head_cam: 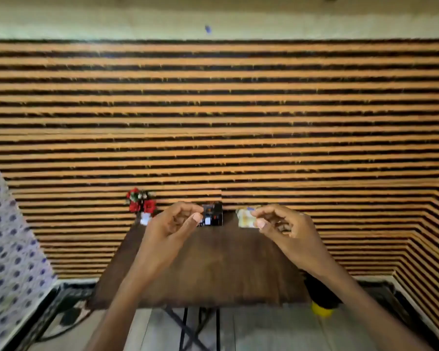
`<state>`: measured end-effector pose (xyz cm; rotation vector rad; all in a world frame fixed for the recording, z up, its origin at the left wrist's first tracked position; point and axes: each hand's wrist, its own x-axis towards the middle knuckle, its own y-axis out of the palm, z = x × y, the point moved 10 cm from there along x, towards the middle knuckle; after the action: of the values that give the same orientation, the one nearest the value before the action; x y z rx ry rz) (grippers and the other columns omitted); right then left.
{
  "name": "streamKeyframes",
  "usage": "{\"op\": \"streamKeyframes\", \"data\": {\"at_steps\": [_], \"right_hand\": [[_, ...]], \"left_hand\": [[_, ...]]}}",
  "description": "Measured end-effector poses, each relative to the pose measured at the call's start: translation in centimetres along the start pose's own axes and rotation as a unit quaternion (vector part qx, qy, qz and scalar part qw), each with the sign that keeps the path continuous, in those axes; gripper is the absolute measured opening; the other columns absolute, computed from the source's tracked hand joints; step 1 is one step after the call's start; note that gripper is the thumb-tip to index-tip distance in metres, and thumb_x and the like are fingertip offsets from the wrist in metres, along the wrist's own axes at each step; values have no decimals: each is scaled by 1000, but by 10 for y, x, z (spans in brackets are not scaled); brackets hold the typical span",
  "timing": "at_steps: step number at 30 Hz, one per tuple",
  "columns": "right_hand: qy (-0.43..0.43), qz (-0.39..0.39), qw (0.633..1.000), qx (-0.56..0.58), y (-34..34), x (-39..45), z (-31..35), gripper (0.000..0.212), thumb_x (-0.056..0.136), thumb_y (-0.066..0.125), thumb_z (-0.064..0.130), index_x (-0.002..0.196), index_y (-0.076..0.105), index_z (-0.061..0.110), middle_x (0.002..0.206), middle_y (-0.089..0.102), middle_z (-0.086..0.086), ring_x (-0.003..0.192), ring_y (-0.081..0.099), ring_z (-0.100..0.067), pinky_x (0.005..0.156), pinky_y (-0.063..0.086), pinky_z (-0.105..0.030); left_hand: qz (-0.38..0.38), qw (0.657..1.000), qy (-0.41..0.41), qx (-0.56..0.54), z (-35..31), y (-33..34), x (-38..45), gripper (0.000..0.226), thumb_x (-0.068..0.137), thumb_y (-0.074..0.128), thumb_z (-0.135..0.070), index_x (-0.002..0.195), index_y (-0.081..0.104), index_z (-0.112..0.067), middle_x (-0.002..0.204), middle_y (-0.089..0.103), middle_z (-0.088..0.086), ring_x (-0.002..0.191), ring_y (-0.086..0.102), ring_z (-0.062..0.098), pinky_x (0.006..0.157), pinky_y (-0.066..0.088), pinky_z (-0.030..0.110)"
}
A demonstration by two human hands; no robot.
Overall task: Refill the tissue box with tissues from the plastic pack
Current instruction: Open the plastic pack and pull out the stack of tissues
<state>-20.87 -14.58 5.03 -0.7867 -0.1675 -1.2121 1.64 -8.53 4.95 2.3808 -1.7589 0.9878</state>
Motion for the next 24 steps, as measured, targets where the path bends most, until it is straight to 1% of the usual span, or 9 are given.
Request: {"op": "streamKeyframes", "data": {"at_steps": [3, 7, 10, 13, 14, 17, 19, 21, 24], "right_hand": [[39, 20, 999, 27, 18, -9, -40, 13, 89, 68, 20, 96, 73, 28, 90, 75, 3, 82, 69, -18, 71, 54, -35], [86, 36, 995, 46, 41, -8, -95, 13, 89, 66, 23, 97, 73, 30, 90, 75, 5, 84, 71, -19, 77, 57, -45], [107, 39, 992, 51, 55, 9, -130, 12, 89, 66, 22, 96, 73, 28, 89, 76, 6, 83, 71, -21, 77, 56, -44], [120, 47, 990, 49, 71, 39, -163, 12, 89, 66, 21, 96, 73, 26, 88, 76, 7, 82, 71, -18, 77, 55, -37], [126, 47, 990, 46, 76, 54, -178, 12, 89, 66, 21, 97, 74, 26, 88, 76, 8, 82, 71, -15, 76, 55, -33], [151, 37, 987, 45, 88, 97, -219, 12, 89, 66, 21, 97, 74, 26, 88, 76, 10, 83, 71, -8, 75, 54, -23], [177, 34, 982, 48, 98, 125, -250, 12, 89, 66, 20, 97, 74, 25, 87, 76, 10, 83, 71, -7, 76, 54, -23], [206, 30, 977, 47, 106, 148, -281, 12, 89, 66, 20, 96, 74, 26, 86, 76, 9, 82, 71, -9, 76, 55, -28], [253, 22, 967, 13, 114, 172, -334, 11, 89, 66, 23, 95, 73, 29, 87, 76, 11, 82, 71, -9, 77, 55, -32]], "left_hand": [[10, 999, -40, -2, 33, 21, -7, 12, 91, 63, -27, 100, 70, -29, 98, 72, -6, 92, 68, 12, 82, 55, 27], [10, 996, -92, 0, 83, 46, -5, 9, 89, 66, -26, 96, 71, -30, 92, 74, -5, 87, 69, 10, 76, 54, 24], [15, 993, -114, -9, 118, 60, 14, 9, 89, 66, -27, 95, 71, -30, 90, 74, -4, 85, 69, 13, 72, 49, 21], [27, 992, -123, -8, 152, 72, 45, 10, 90, 65, -26, 97, 71, -27, 91, 74, -2, 87, 69, 16, 73, 49, 18], [34, 991, -129, -10, 167, 76, 59, 11, 90, 65, -26, 98, 71, -26, 92, 74, -1, 88, 69, 18, 74, 50, 20], [56, 988, -141, -19, 212, 89, 104, 12, 91, 64, -28, 101, 70, -29, 96, 74, -4, 92, 69, 16, 83, 55, 33], [60, 985, -159, -20, 244, 98, 139, 12, 91, 64, -30, 100, 70, -29, 95, 74, -6, 91, 70, 12, 83, 55, 34], [55, 982, -176, -31, 274, 107, 169, 12, 89, 65, -32, 99, 71, -28, 92, 75, -5, 89, 70, 12, 82, 55, 32], [85, 971, -216, -53, 322, 137, 208, 25, 81, 63, -48, 97, 71, -30, 92, 75, -7, 89, 71, 14, 82, 54, 32]]}}
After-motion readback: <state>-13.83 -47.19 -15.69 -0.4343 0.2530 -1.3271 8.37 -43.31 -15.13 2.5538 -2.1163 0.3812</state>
